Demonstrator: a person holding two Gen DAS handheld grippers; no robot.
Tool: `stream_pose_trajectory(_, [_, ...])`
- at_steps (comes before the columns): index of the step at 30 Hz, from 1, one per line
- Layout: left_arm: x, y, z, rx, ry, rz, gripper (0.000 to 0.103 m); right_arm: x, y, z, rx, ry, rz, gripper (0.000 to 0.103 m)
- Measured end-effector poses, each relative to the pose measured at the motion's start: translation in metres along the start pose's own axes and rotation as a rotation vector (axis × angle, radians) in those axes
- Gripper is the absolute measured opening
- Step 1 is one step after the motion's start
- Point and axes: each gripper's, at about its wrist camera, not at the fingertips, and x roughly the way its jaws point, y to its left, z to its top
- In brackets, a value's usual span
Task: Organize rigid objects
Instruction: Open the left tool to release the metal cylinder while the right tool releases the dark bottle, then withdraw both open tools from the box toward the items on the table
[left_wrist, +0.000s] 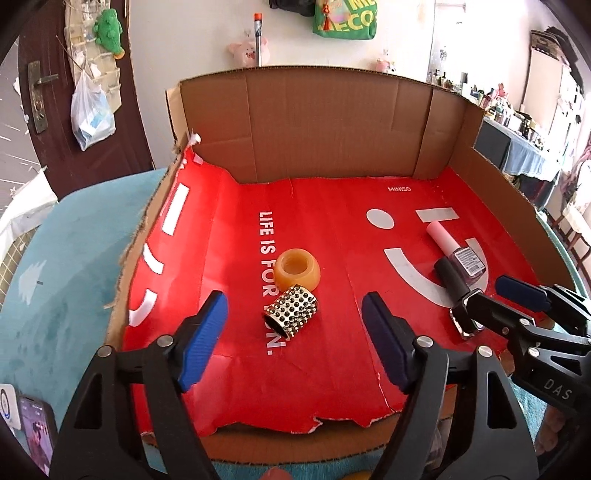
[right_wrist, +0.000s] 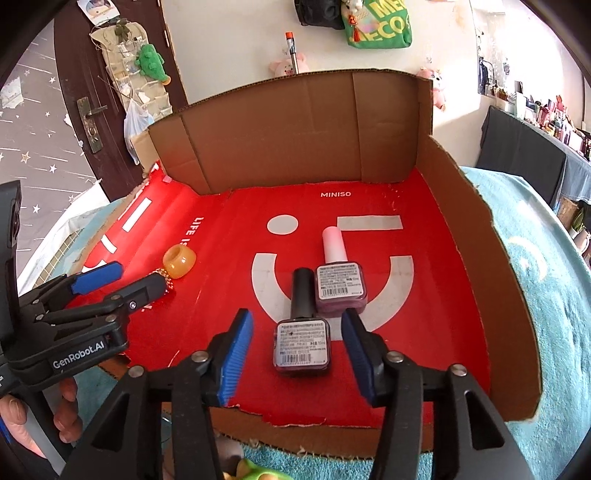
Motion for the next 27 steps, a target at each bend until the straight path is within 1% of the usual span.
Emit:
stream_pose_trajectory(2, [-0.004, 0.0, -0.001, 0.0, -0.006, -0.003, 0.076, -0.004, -0.001, -0.001, 0.006, -0.009, -0.001, 0.058])
stream_pose_trajectory(6, [-0.013, -0.002, -0.003, 0.0, -0.02, -0.002, 0.086, -0.014, -0.001, -0.002, 0.013, -0.027, 0.001, 0.065])
stream_pose_trajectory(8, [-0.017, -0.002, -0.004, -0.003, -0.027, -0.006, 0.089, -0.019, 0.0, -0.002, 0.012, -0.039, 0.005, 0.069])
stream_pose_trajectory(11, [-0.025, -0.003, -0.005, -0.007, -0.036, -0.012, 0.093, -0.027, 0.002, -0.003, 0.005, -0.057, 0.008, 0.076])
stream_pose_trajectory(13, [-0.03, -0.004, -0.006, -0.008, -0.048, -0.01, 0.096, -0.032, 0.003, -0.004, 0.003, -0.07, 0.009, 0.083])
stream_pose_trajectory(15, [-0.035, -0.003, -0.007, -0.008, -0.06, -0.006, 0.101, -0.037, 0.003, -0.005, 0.007, -0.08, 0.017, 0.087])
stream_pose_trajectory(16, [-0.037, -0.003, -0.007, -0.009, -0.065, -0.006, 0.101, -0.04, 0.003, -0.005, 0.009, -0.086, 0.02, 0.091])
stream_pose_trajectory(18, [-0.042, -0.003, -0.009, -0.011, -0.077, -0.007, 0.103, -0.044, 0.004, -0.006, 0.011, -0.098, 0.022, 0.096])
stream_pose_trajectory(20, [-0.046, -0.003, -0.01, -0.014, -0.086, -0.011, 0.103, -0.048, 0.004, -0.007, 0.009, -0.108, 0.025, 0.098])
stream_pose_trajectory(22, [-0.051, -0.002, -0.011, -0.016, -0.095, -0.013, 0.103, -0.052, 0.005, -0.008, 0.005, -0.12, 0.025, 0.103])
stream_pose_trajectory(27, [-0.061, -0.003, -0.014, -0.012, -0.111, -0.008, 0.103, -0.065, 0.007, -0.01, -0.004, -0.166, 0.022, 0.103])
